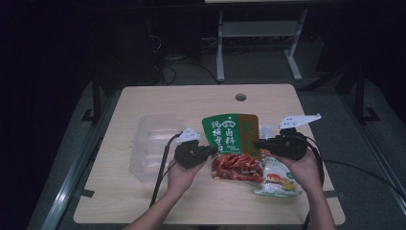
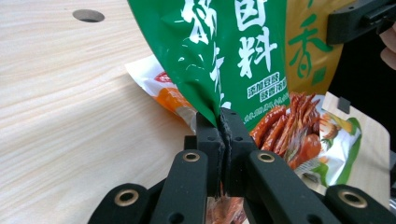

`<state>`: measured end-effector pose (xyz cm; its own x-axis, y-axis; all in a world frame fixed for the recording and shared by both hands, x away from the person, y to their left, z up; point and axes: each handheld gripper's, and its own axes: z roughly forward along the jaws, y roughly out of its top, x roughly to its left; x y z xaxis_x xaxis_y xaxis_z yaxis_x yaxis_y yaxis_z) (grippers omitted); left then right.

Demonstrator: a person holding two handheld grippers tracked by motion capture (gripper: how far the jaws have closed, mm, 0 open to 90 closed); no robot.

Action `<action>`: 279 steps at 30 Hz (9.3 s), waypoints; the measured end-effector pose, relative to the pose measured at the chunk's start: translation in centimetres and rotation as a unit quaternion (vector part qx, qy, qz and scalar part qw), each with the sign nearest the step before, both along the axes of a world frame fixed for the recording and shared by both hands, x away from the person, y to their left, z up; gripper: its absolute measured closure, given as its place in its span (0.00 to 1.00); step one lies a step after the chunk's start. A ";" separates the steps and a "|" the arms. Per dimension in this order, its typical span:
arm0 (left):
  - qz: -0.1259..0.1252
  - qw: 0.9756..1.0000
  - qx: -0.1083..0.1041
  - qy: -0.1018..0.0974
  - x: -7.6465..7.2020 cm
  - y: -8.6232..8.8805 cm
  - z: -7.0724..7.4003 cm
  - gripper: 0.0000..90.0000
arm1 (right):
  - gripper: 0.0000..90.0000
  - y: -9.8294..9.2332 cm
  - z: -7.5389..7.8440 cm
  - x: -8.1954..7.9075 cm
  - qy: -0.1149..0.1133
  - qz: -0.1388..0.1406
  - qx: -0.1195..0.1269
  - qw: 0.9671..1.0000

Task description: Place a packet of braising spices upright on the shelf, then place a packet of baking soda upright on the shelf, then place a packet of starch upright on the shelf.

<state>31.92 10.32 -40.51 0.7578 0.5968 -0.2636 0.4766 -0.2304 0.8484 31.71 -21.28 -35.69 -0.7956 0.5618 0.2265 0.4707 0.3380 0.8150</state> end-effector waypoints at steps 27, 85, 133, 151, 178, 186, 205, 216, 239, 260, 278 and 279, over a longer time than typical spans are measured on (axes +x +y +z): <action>-0.007 1.000 0.021 -0.023 -0.8 -0.2 0.5 0.99 | 0.84 1.0 0.2 0.0 0.004 0.018 -0.008 1.000; -0.085 0.992 0.067 -0.059 -8.1 4.7 -0.6 0.38 | 1.00 3.4 4.3 0.8 -0.012 0.078 0.035 0.996; -0.107 0.989 0.070 -0.076 -9.0 4.5 -0.9 0.32 | 1.00 12.7 9.9 8.1 -0.036 0.127 0.046 0.990; -0.098 0.991 0.060 -0.066 -8.5 5.0 -1.0 0.32 | 1.00 18.2 10.2 12.3 -0.034 0.149 0.066 0.986; -0.106 0.990 0.061 -0.066 -8.6 4.9 -1.0 0.32 | 1.00 26.5 5.5 16.8 -0.007 0.156 0.071 0.985; -0.110 0.989 0.068 -0.069 -8.6 4.9 -1.1 0.32 | 1.00 27.7 3.6 17.5 0.006 0.145 0.087 0.986; -0.109 0.989 0.069 -0.068 -8.6 4.8 -1.1 0.32 | 1.00 26.6 1.7 17.3 0.009 0.123 0.101 0.987; -0.108 0.989 0.070 -0.070 -8.4 4.9 -1.1 0.32 | 0.95 26.0 1.8 17.4 0.029 0.126 0.046 0.991; -0.107 0.990 0.068 -0.068 -8.6 4.6 -1.1 0.33 | 1.00 26.7 0.9 15.7 0.005 0.124 0.053 0.991; -0.112 0.988 0.076 -0.071 -8.7 4.3 -1.2 0.33 | 0.99 24.9 -3.5 15.6 -0.002 0.092 0.062 0.994; -0.118 0.987 0.084 -0.073 -8.6 3.8 -1.6 0.33 | 0.68 22.8 -1.8 15.7 0.027 0.102 0.026 0.994; -0.118 0.987 0.084 -0.073 -8.6 3.8 -1.6 0.33 | 0.68 22.8 -1.8 15.7 0.027 0.102 0.026 0.994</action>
<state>23.32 14.13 -42.07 0.9038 0.4247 -0.0529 0.2674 -0.4636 0.8447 47.45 1.55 -37.50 -0.8778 0.3762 0.2965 0.4403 0.3901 0.8087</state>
